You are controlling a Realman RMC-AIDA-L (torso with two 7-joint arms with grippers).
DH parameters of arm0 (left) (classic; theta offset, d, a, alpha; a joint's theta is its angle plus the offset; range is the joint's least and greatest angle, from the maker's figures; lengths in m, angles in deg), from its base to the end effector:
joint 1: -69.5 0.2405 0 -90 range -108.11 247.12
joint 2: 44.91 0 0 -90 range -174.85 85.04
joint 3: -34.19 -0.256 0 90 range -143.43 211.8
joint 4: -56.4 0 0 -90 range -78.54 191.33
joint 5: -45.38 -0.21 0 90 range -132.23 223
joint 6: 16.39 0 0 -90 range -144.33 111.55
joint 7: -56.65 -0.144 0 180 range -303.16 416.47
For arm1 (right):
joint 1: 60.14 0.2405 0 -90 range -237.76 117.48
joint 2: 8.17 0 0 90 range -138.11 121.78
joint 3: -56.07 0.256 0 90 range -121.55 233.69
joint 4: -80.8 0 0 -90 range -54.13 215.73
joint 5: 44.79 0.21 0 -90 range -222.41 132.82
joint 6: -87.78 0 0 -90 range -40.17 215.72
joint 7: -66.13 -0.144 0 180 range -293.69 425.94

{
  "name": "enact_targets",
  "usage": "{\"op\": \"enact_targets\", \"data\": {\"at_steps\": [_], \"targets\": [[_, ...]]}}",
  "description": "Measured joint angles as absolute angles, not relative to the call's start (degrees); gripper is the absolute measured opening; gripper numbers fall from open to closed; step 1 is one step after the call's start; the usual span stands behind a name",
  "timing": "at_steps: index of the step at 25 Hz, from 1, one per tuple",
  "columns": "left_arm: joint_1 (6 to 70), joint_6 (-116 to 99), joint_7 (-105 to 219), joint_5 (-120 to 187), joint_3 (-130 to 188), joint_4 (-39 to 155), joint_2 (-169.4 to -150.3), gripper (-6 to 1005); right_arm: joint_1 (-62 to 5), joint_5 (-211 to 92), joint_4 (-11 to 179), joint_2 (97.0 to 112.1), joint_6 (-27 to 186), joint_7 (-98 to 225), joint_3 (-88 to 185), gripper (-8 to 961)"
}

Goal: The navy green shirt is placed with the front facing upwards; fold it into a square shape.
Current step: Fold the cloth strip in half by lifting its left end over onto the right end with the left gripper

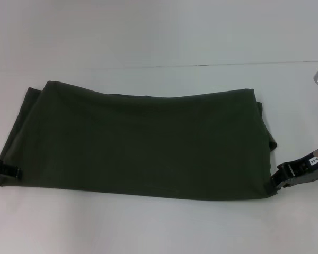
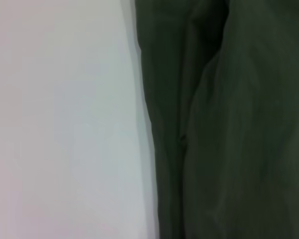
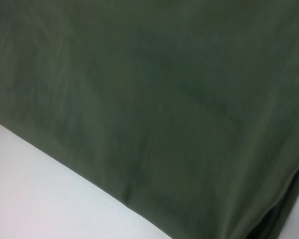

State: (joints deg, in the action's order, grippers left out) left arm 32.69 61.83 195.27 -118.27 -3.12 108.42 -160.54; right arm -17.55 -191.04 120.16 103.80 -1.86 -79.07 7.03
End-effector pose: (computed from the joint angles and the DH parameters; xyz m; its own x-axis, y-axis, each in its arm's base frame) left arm -0.3316 0.3674 0.0739 0.3378 0.9280 0.1571 0.8140 -0.2042 -0.5438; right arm 0.2722 0.3637 0.0243 0.2673 -0.9633 0.0240 -0.9399 -0.2661 -0.2139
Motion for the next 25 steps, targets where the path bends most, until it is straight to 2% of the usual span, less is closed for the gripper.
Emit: {"op": "enact_targets", "data": {"at_steps": [25], "targets": [[30.8,63.1,196.7,-118.3,-3.2,105.9,-160.05,810,-17.5,-191.0,120.2,103.8,-1.9,-79.1,7.0,32]]}}
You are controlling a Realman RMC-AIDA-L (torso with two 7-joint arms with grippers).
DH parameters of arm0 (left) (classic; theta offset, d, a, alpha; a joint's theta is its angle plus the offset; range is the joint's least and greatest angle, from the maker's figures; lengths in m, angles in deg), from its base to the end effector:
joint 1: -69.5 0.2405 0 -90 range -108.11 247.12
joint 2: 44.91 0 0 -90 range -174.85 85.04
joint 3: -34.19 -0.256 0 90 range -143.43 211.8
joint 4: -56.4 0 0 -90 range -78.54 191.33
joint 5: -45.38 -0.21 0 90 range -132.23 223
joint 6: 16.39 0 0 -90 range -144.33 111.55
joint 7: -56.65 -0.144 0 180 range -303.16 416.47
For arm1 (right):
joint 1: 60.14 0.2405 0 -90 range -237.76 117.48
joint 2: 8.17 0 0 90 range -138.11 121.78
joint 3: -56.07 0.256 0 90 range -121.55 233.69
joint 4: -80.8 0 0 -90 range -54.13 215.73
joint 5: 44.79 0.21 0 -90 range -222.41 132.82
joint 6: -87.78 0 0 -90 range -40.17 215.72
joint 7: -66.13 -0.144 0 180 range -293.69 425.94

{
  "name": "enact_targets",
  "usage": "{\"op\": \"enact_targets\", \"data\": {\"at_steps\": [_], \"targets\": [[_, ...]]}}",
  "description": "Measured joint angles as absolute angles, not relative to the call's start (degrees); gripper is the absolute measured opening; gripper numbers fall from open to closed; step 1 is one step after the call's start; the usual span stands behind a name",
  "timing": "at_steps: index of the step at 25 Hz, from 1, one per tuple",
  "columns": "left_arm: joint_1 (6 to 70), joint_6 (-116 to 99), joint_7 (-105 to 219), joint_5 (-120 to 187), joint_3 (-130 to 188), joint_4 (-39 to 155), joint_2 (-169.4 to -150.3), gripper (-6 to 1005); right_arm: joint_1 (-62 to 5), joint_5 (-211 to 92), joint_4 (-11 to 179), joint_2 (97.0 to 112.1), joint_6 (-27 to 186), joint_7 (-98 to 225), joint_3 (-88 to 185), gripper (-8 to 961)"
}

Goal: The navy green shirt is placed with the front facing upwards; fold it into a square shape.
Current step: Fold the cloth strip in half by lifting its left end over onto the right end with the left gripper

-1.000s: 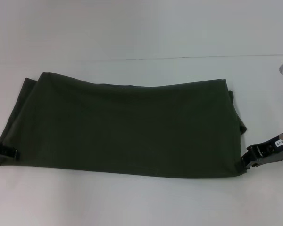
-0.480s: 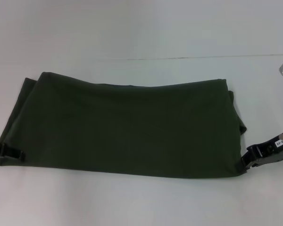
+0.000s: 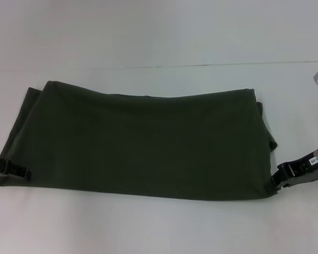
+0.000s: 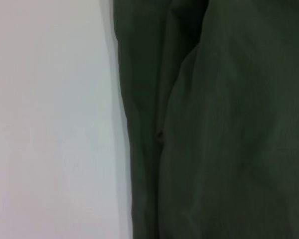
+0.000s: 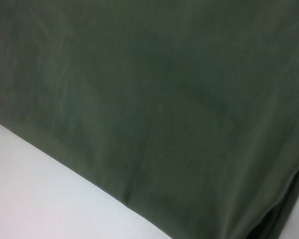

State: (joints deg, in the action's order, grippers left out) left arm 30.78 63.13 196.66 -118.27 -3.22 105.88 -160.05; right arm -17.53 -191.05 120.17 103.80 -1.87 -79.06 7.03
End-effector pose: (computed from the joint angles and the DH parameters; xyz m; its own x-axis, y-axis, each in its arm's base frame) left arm -0.3237 0.3711 0.0664 0.3171 0.9387 0.1349 0.8336 -0.2081 -0.5116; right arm 0.2721 0.3638 0.0244 0.2678 -0.9632 0.0241 -0.9397 -0.2667 -0.2140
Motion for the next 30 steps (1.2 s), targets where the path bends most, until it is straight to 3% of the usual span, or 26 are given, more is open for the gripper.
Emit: {"op": "enact_targets", "data": {"at_steps": [7,12,23,26,30], "targets": [[30.1,63.7,196.8,-118.2,-3.2,104.3,-159.68,802,-17.4,-191.0,120.2,103.76,-1.9,-79.1,7.0,31],[29.4,63.8,196.8,-118.2,-3.2,103.1,-159.39,585,-17.4,-191.0,120.2,103.72,-1.8,-79.1,7.0,31],[29.3,62.7,196.7,-118.2,-3.3,103.2,-159.33,453,-17.4,-191.0,120.2,103.71,-1.8,-79.2,7.2,32],[29.4,62.6,196.7,-118.3,-3.3,103.2,-159.33,272,-17.4,-191.0,120.2,103.68,-1.8,-79.1,7.5,32],[29.3,62.5,196.4,-118.3,-3.3,103.2,-159.33,126,-17.3,-191.0,120.2,103.62,-1.8,-79.1,7.7,32]]}}
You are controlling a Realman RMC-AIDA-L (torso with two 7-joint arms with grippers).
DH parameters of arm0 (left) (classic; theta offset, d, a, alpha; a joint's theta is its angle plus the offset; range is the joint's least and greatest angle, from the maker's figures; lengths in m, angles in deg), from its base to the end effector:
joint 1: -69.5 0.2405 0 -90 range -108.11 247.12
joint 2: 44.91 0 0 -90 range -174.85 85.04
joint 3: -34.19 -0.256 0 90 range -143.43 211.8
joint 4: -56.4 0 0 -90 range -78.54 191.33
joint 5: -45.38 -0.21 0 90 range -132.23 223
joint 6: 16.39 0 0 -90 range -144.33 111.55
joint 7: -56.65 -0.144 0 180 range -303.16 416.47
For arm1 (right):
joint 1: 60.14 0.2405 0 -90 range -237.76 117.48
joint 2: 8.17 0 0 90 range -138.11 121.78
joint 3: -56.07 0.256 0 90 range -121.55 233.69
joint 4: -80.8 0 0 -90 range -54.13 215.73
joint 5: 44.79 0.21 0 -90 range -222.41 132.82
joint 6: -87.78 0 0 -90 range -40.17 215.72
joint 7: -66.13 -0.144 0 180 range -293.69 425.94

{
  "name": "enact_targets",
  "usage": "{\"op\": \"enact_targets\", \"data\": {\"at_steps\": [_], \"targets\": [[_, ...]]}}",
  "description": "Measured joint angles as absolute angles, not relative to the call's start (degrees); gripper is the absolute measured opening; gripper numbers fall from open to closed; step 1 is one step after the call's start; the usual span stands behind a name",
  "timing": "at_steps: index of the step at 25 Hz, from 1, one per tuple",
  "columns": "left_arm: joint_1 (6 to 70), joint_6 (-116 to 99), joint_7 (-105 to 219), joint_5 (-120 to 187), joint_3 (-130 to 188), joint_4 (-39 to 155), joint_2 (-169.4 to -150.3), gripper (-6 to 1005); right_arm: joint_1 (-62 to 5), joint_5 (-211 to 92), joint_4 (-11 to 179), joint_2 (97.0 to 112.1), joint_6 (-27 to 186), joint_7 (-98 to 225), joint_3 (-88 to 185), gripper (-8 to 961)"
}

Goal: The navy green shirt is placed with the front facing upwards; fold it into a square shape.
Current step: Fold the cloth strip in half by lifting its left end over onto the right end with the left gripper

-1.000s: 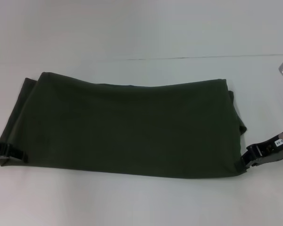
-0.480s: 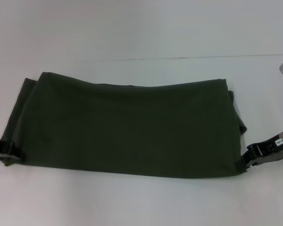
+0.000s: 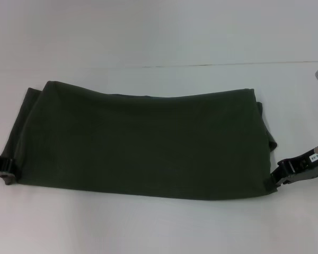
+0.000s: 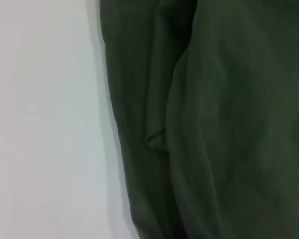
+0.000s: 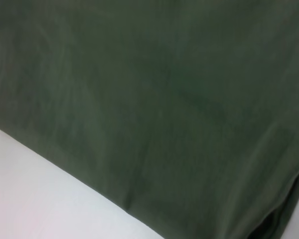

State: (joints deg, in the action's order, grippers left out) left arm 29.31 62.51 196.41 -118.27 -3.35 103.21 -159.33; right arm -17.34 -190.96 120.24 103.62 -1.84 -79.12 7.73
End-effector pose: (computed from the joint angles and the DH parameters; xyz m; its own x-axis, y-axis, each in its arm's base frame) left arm -0.3205 0.3763 0.0626 0.3240 0.9386 0.1183 0.8340 -0.2244 -0.5041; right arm 0.2711 0.3660 0.0269 0.2668 -0.9637 0.0104 -0.9414 -0.2629 -0.2114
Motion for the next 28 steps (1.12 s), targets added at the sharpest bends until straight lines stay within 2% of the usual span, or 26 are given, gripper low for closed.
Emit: {"op": "enact_targets", "data": {"at_steps": [1,12,28], "targets": [[29.3,62.5,196.4,-118.3,-3.3,103.2,-159.33,89,-17.3,-191.0,120.2,103.62,-1.9,-79.1,7.7,31],[29.2,63.2,196.2,-118.3,-3.3,103.6,-159.28,49,-17.2,-191.0,120.3,103.53,-1.9,-79.1,7.7,32],[28.9,72.0,195.9,-118.3,-3.1,104.4,-158.23,48,-17.5,-191.4,120.3,103.05,-6.9,-78.9,6.8,32]]}}
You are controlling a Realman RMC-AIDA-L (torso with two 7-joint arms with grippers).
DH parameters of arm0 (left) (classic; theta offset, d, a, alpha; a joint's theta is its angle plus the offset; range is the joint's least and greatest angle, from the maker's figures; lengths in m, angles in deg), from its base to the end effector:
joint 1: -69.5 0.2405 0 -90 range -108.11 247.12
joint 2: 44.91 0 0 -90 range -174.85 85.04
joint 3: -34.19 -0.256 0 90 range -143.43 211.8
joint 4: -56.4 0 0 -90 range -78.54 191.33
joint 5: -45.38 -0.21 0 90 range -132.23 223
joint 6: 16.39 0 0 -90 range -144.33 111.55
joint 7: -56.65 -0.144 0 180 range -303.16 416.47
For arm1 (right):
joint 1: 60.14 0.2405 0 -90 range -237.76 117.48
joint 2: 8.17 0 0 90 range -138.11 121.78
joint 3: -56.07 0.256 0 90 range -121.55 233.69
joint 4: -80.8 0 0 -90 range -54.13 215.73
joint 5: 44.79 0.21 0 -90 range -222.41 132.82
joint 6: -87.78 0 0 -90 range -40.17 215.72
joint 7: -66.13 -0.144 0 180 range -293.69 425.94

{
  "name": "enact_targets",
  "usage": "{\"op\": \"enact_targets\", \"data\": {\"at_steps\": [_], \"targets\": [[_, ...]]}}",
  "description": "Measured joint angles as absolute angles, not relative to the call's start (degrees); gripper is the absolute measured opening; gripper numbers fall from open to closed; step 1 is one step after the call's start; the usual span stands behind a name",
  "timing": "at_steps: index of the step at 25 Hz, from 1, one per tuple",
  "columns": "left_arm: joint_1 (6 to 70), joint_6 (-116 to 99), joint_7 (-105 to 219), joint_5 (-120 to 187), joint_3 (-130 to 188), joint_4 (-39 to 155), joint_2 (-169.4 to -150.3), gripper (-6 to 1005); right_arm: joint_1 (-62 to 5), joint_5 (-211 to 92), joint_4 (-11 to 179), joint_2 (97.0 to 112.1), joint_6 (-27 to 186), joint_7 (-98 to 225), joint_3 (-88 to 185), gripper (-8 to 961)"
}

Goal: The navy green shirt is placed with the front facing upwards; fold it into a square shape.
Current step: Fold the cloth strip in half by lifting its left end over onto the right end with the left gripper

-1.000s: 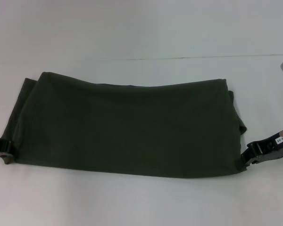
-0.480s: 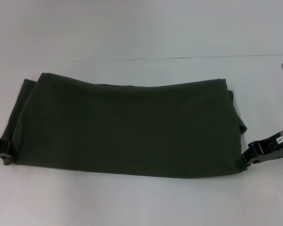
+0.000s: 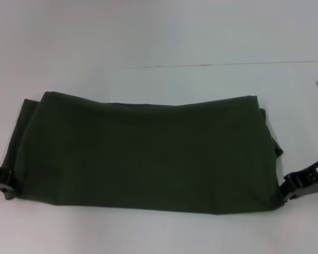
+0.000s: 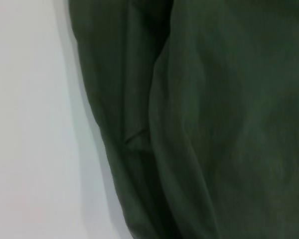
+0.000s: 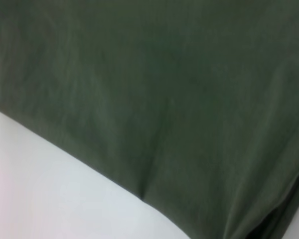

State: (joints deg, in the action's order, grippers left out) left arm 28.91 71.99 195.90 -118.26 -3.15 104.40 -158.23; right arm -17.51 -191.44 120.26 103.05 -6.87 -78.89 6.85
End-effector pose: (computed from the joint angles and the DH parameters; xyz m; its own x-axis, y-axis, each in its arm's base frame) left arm -0.3112 0.3624 0.0679 0.2954 0.9550 0.0248 0.8630 -0.2556 -0.4358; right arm 0.2707 0.3537 0.0295 0.2565 -0.9619 0.0942 -0.9451 -0.2700 -0.1840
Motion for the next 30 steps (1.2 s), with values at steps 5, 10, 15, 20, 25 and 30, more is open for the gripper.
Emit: {"op": "enact_targets", "data": {"at_steps": [5,10,15,20,25,30], "targets": [[29.0,76.9,194.7,-118.3,-2.9,104.3,-157.97,49,-18.2,-191.9,120.3,103.06,-10.2,-78.1,5.5,32],[29.3,83.1,194.3,-118.3,-2.7,105.6,-157.26,48,-18.4,-194.5,121.5,103.08,-13.2,-78.1,5.2,31],[29.4,87.2,194.3,-118.3,-3.2,106.2,-157.09,48,-18.4,-197.4,122.9,103.04,-14.7,-78.0,5.2,31],[30.1,87.7,194.5,-118.3,-3.4,106.3,-157.46,47,-18.4,-197.7,122.9,103.5,-14.7,-77.1,5.1,31],[30.7,88.0,194.5,-118.3,-3.5,106.3,-157.62,46,-18.5,-199.0,122.9,104.25,-14.6,-76.6,4.9,31],[30.7,88.3,194.5,-118.3,-3.4,106.3,-157.65,46,-18.4,-199.1,123.0,103.78,-14.7,-76.7,5.1,35]]}}
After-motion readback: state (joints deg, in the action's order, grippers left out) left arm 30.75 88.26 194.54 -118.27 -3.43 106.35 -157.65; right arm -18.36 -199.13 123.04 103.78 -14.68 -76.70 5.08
